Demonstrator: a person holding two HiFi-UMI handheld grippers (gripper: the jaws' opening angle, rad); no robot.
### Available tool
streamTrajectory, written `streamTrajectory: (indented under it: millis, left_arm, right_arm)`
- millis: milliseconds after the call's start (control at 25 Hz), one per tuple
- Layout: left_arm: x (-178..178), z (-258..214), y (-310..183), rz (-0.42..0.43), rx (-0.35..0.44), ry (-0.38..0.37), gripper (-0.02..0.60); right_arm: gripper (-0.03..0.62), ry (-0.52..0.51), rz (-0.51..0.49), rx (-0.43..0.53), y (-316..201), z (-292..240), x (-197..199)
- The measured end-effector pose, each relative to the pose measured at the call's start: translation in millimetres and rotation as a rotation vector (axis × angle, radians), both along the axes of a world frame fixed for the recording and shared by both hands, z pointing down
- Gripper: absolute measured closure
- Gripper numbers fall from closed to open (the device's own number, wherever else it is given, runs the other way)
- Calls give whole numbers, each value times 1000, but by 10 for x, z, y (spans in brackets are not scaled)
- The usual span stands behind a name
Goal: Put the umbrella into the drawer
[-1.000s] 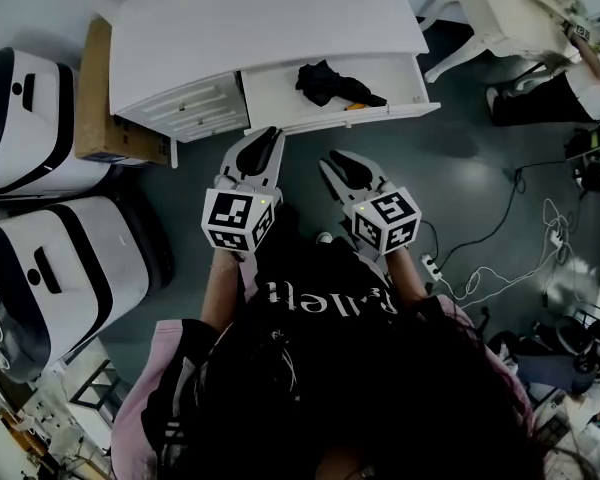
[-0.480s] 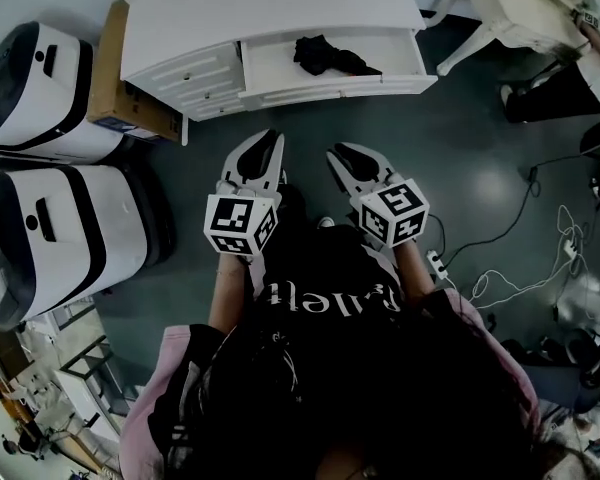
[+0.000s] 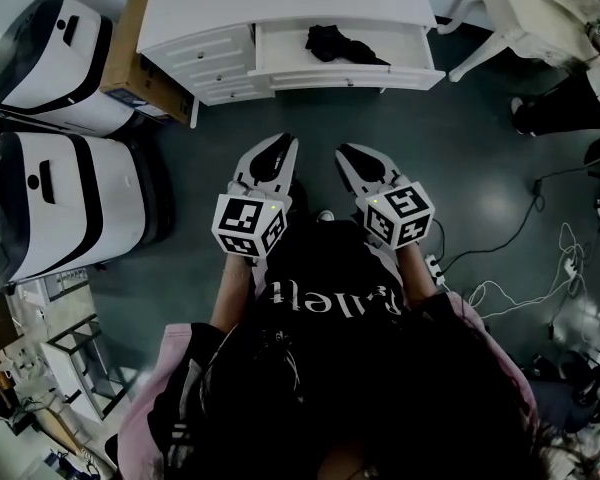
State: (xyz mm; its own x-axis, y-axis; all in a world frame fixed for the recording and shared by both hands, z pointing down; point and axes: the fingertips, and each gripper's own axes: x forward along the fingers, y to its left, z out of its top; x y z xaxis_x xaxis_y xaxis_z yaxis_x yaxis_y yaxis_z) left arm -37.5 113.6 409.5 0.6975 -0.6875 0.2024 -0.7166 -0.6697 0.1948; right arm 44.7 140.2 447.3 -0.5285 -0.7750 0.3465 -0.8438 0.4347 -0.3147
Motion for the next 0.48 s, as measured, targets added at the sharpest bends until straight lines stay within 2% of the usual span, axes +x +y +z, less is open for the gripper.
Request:
streamTrajectory:
  millis: [200,480]
  left_arm:
    - [99,-27,175,19,13,-12,535]
    - [132,-3,307,16,10,-21,535]
  right_arm:
    - [533,-25,3,8,104,-38,37]
    - [534,13,-18,9,217,14,49]
